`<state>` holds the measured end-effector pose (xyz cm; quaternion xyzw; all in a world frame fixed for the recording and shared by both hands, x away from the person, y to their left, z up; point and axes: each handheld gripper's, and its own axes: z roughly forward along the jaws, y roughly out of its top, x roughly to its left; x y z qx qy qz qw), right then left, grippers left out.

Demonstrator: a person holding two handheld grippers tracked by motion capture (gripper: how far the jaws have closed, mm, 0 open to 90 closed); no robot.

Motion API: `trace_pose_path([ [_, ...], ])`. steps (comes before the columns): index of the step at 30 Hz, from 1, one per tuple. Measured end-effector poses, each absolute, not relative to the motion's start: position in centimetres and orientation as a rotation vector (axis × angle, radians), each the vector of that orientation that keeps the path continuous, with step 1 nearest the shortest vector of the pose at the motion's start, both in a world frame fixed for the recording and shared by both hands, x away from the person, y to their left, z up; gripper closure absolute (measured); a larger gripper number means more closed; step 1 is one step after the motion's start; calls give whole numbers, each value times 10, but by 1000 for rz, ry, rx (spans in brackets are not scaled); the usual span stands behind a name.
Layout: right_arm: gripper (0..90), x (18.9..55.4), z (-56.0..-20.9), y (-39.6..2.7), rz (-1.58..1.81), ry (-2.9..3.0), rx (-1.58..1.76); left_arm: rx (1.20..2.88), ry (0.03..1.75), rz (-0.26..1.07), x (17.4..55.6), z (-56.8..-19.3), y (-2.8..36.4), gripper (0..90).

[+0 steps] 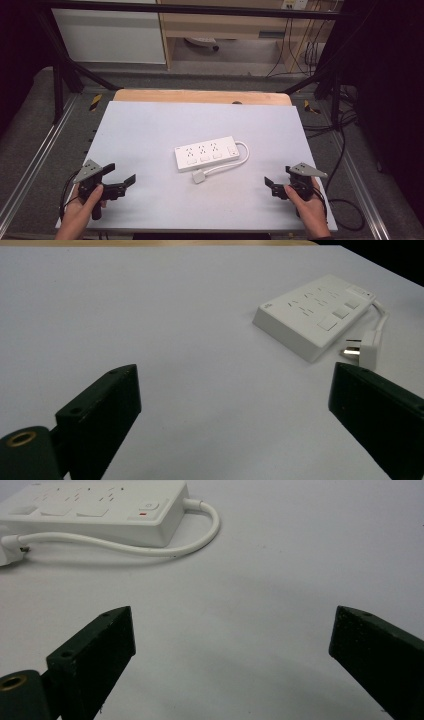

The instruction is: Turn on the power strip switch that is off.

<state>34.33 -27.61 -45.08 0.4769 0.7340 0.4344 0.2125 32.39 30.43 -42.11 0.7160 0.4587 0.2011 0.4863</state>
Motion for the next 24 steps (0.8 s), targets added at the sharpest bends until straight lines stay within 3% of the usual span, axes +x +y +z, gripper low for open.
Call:
trace_pose_path([
  [24,39,341,-440,-274,1300,2027,1354,1753,1116,493,324,-422,304,67],
])
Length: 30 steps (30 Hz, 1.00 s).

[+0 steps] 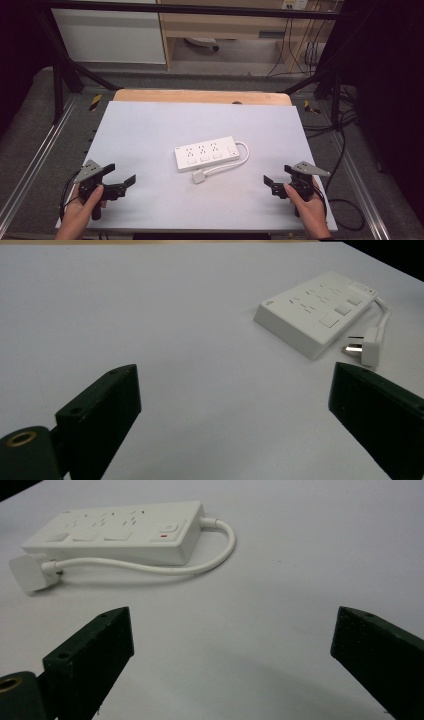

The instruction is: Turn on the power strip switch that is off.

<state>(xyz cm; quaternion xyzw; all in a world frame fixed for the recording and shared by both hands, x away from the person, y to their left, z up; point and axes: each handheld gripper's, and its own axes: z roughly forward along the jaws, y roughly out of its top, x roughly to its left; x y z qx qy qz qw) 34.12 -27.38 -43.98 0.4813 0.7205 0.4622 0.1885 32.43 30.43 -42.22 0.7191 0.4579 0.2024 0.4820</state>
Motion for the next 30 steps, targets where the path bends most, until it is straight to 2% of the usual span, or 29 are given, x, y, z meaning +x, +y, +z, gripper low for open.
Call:
trace_pose_path([
  [30,29,359,-398,-265,1357,1959,1281,1768,1132,488,324,-425,304,65],
])
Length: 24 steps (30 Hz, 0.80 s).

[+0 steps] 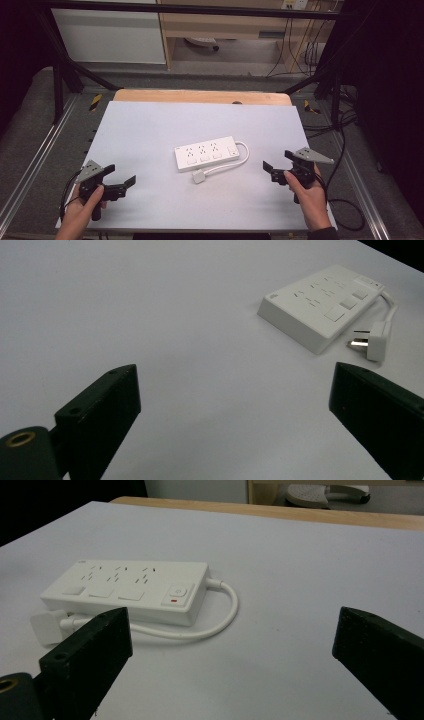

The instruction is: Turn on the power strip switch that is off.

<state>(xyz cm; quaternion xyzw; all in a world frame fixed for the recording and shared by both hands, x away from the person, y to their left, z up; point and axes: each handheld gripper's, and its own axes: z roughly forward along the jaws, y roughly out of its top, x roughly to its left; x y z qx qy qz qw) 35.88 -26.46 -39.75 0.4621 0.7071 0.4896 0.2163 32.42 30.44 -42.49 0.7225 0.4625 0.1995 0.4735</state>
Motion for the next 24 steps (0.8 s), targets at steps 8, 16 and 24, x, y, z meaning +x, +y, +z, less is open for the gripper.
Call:
trace_pose_path([
  [8,29,366,-386,-256,1370,1956,1249,1769,1132,491,324,-425,305,65],
  [16,30,373,-376,-248,1392,1950,1228,1768,1130,490,324,-425,304,65],
  [24,29,378,-367,-241,1406,1956,1200,1769,1128,492,325,-426,304,64],
])
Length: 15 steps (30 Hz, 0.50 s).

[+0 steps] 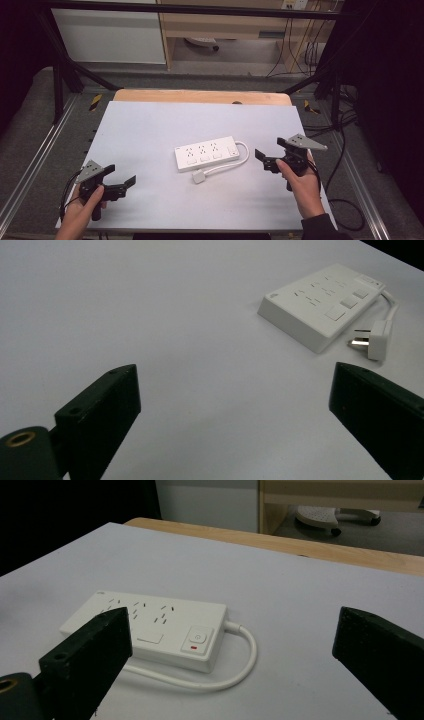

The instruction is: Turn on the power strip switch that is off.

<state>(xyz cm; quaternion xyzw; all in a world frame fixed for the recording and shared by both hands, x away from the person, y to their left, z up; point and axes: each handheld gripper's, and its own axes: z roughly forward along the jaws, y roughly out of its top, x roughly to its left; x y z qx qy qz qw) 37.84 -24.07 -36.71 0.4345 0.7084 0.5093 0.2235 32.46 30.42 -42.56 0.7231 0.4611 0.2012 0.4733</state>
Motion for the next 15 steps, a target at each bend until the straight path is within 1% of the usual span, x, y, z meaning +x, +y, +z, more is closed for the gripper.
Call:
trace_pose_path([
  [15,25,387,-354,-230,1421,1955,1166,1773,1131,489,324,-426,304,65],
])
